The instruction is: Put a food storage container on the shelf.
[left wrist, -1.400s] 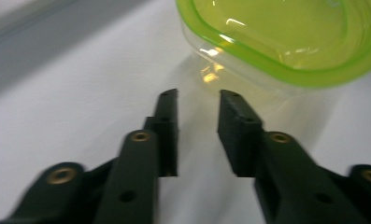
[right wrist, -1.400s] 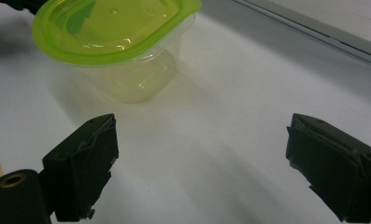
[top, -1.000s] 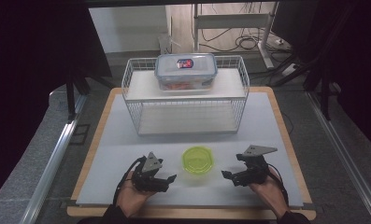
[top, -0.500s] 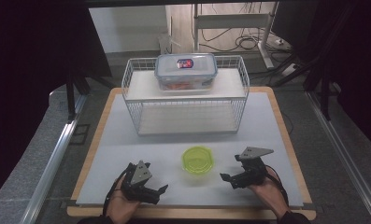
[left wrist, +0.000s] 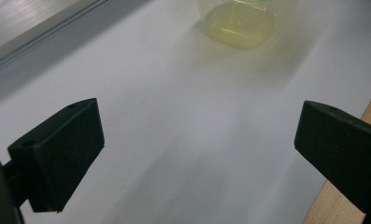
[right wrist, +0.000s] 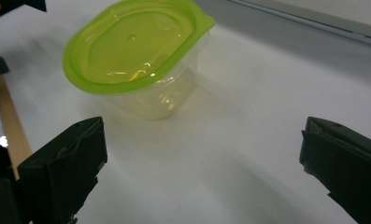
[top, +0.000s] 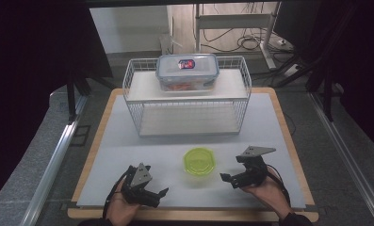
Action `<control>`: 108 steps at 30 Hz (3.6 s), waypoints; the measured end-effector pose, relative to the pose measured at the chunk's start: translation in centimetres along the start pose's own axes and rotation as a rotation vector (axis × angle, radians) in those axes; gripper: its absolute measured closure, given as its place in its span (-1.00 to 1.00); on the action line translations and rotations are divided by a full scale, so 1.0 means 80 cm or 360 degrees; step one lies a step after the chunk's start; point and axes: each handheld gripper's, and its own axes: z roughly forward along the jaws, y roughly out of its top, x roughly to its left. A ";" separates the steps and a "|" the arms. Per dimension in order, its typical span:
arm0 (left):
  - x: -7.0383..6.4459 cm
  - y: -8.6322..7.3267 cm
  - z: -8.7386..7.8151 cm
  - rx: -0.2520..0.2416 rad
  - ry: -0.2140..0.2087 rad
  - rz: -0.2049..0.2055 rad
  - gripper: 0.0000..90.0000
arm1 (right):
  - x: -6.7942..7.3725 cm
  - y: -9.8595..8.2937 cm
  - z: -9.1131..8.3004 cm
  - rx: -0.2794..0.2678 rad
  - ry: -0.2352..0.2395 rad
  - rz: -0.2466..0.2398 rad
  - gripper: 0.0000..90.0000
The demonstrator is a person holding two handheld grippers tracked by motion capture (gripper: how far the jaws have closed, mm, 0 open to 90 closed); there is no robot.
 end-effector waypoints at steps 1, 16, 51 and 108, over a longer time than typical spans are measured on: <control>-0.001 0.000 0.001 0.0007 0.0008 0.0001 -0.96 | 0.000 0.000 0.000 0.0000 0.0000 0.0000 -0.99; -0.001 -0.002 0.004 0.0018 0.0002 0.0009 -0.95 | -0.012 0.026 0.001 -0.0108 0.0132 0.0265 -0.33; -0.007 -0.002 0.010 0.0055 -0.0031 0.0057 -0.94 | -0.038 0.043 0.060 0.0103 0.0531 0.0743 0.77; -0.002 -0.002 0.007 0.0010 -0.0030 0.0022 -0.95 | -0.031 0.236 -0.065 -0.0288 0.0601 0.0633 0.82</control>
